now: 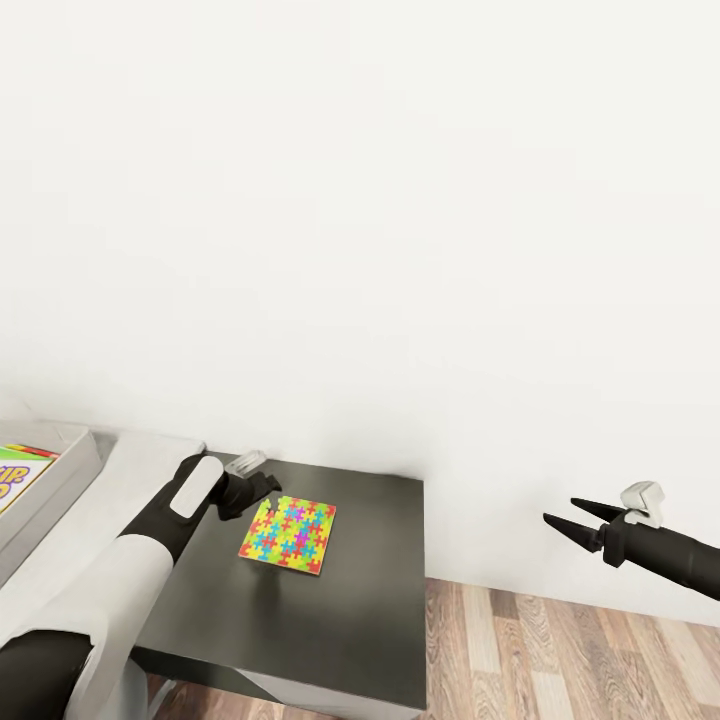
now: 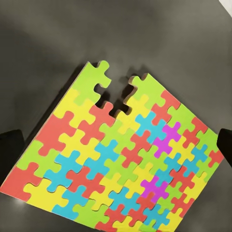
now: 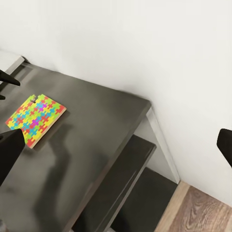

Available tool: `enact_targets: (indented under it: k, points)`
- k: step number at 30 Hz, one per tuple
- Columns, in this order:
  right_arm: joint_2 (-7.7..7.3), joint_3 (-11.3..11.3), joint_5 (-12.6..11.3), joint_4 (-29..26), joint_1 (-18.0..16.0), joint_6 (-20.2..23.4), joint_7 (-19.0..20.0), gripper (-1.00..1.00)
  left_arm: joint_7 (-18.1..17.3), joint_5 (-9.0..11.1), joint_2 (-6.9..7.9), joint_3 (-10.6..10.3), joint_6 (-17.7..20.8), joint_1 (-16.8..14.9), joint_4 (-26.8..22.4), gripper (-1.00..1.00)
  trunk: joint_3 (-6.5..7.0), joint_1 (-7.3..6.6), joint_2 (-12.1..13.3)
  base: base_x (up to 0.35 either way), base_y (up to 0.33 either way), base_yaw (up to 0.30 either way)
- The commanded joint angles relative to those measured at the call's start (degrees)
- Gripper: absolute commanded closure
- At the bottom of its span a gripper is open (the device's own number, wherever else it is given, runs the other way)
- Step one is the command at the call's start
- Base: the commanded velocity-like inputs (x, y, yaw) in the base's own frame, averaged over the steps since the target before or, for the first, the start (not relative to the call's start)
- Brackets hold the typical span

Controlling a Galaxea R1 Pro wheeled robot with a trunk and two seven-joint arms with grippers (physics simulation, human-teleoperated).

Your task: Put all the toys in the child's room - the three board games (two on the bed and one on the table), the two jigsaw puzzles on the table, and the tennis ball on the table - inside the toy box on the table in the child's room.

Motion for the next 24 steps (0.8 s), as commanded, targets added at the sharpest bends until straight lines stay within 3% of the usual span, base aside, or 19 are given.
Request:
enact_targets:
  k: [1, 8, 24]
  points:
    - [0.23, 0.0, 0.48, -0.07, -0.14, 0.58, 0.85, -1.0, 0.45, 0.68, -0.15, -0.14, 0.0, 0.29, -0.06, -1.0, -0.28, 0.25, -0.52, 0.0, 0.0, 0.0]
    - [0.46, -0.05, 0.5, -0.07, -0.19, 0.61, 3.1, -1.0, -0.01, 0.82, -0.58, 0.15, -0.29, 1.22, -0.04, -1.0, -0.82, 0.91, -1.72, 0.0, 0.0, 0.0]
    - [-0.16, -0.22, 0.57, -0.08, -0.16, 0.62, 8.64, -1.0, -3.98, 0.63, -0.02, 0.34, -1.27, 1.35, 0.17, -1.0, -3.69, 4.42, -8.14, 0.0, 0.0, 0.0]
